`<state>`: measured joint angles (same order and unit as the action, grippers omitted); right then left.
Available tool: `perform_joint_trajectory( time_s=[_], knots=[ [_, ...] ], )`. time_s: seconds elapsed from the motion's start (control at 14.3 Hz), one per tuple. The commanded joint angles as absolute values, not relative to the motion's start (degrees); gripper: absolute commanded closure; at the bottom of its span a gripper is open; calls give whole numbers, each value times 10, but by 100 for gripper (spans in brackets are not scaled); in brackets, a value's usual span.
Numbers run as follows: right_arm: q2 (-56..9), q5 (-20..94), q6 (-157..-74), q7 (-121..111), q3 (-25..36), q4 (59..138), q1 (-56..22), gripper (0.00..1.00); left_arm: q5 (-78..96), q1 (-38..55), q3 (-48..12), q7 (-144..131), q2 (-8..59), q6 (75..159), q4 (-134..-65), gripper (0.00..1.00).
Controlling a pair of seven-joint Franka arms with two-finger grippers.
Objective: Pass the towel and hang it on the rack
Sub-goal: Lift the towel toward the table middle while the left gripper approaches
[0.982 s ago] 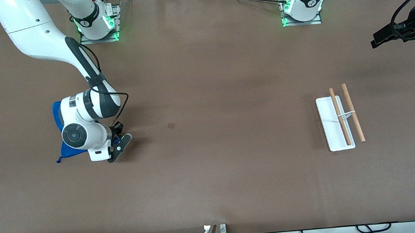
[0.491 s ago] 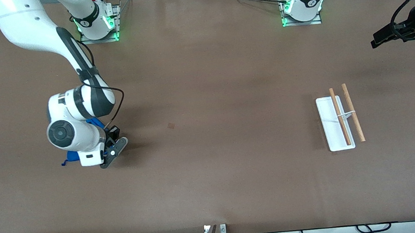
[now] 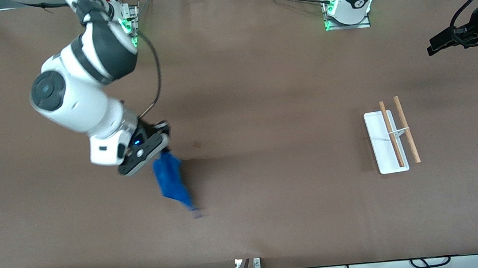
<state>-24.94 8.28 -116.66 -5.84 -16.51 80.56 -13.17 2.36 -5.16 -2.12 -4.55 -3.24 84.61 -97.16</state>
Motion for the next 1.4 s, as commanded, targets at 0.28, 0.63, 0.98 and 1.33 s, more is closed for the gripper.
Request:
perform_joint_trajectory(
  time_s=[0.28,0.63,0.98,1.33],
  knots=[
    [-285,99,-1297,169,-223,709,-223,100,53,-47,-27,-21,18,814,-955,0],
    [-294,98,-1370,251,-222,709,-264,100,177,-44,-28,-2,83,776,-965,0],
    [-295,96,-1370,249,-222,710,-265,100,219,-18,-42,144,119,837,-975,0],
    [-296,91,-1370,246,-221,710,-265,100,222,-21,-113,298,118,972,-1068,0]
  ],
)
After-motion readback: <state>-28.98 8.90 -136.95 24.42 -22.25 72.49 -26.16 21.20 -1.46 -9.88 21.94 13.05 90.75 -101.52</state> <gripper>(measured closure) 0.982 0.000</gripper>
